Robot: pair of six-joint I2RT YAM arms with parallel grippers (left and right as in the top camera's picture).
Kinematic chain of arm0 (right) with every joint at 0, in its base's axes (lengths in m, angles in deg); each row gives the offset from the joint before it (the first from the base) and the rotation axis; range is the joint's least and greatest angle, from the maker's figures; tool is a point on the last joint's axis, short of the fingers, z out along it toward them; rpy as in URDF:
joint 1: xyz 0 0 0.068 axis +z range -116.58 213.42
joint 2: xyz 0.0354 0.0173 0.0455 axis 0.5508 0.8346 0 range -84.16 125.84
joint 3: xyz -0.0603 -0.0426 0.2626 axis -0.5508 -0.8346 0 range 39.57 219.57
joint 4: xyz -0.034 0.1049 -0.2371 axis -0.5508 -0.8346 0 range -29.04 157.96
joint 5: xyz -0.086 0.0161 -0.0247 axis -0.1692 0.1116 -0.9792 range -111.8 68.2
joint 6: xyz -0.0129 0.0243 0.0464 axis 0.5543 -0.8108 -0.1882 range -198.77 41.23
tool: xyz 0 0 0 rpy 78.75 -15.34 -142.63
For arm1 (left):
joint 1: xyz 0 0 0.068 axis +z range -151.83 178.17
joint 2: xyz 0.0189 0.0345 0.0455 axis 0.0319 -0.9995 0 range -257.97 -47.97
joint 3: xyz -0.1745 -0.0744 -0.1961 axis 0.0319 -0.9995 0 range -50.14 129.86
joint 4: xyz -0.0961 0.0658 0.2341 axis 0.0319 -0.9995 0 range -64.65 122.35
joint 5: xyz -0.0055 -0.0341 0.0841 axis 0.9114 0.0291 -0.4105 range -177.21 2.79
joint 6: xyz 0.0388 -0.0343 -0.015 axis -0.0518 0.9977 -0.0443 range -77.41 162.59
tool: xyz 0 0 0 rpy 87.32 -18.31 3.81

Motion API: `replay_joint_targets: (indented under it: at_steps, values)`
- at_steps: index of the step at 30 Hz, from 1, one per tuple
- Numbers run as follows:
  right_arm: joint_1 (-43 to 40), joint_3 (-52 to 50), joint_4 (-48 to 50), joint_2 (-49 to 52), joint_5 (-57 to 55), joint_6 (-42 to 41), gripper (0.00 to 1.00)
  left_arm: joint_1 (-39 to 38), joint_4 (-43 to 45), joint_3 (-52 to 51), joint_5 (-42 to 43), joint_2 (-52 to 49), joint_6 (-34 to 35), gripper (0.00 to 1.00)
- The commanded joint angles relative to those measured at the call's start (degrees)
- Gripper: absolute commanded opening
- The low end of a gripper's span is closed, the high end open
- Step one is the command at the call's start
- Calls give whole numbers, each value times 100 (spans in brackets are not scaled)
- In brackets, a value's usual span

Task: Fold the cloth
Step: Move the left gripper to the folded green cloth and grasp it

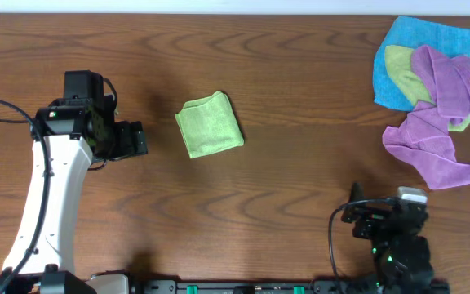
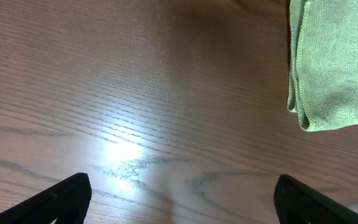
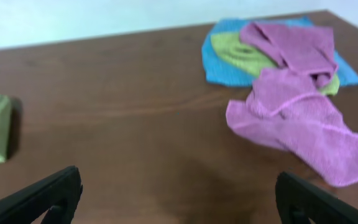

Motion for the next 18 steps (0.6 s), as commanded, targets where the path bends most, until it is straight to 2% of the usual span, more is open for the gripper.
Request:
replay_joint_targets:
  at_steps: [1,11,18]
  values:
    - [81,-138,-15,-48,4,-72,99,-9,-17,-15,-2,-11,44,95]
    - [81,-149,-955,-48,4,-70,99,-9,13,-15,4,-11,46,95]
    - [81,-149,-1207,-48,4,-70,99,-9,-157,-15,17,-11,44,95]
